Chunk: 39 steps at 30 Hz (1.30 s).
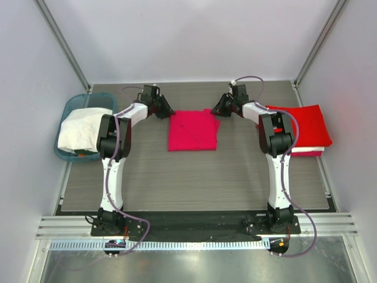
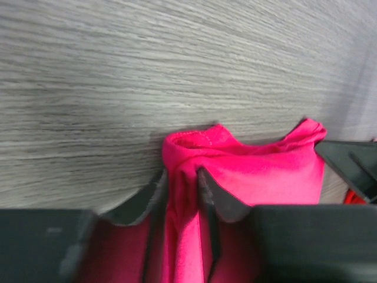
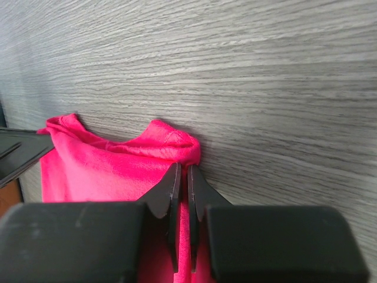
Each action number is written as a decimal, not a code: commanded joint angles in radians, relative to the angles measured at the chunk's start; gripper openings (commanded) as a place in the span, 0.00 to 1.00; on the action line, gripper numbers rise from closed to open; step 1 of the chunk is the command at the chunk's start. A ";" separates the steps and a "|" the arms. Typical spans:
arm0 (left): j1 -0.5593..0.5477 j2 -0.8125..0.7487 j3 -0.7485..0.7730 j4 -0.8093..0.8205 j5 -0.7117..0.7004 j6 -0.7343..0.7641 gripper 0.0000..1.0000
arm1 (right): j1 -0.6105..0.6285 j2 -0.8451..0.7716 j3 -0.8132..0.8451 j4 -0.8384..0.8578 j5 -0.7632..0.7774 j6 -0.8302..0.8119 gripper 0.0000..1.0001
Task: Fold and stack the t-shirts
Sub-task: Neatly place the folded tshirt to the corner
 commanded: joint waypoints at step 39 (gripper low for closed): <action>-0.536 -0.725 -0.238 0.273 -0.417 0.150 0.00 | -0.241 -1.134 -0.292 -0.326 0.368 -0.037 0.01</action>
